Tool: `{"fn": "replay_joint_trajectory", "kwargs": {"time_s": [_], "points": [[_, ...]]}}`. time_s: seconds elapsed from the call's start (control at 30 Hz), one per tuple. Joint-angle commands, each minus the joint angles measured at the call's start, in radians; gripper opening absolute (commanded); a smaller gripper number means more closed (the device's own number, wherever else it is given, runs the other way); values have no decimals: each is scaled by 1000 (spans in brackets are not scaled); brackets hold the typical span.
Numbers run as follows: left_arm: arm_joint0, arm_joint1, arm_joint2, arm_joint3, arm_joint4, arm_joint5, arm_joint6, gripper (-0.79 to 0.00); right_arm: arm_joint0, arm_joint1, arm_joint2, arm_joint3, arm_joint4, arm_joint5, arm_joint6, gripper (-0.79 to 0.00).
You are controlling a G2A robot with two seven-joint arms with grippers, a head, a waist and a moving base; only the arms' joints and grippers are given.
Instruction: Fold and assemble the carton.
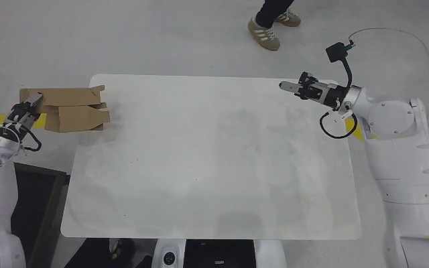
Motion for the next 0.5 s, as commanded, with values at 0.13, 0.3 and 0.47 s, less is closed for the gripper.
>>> {"fn": "replay_joint_trajectory", "kwargs": {"time_s": [0.13, 0.3, 0.47], "points": [[-77, 7, 21, -99, 61, -19, -27, -785, 0, 0, 0, 0, 0, 0, 0, 0], [-176, -11, 90, -135, 70, -1, -41, -785, 0, 0, 0, 0, 0, 0, 0, 0], [-269, -45, 187, -157, 48, 16, -62, -785, 0, 0, 0, 0, 0, 0, 0, 0]]}}
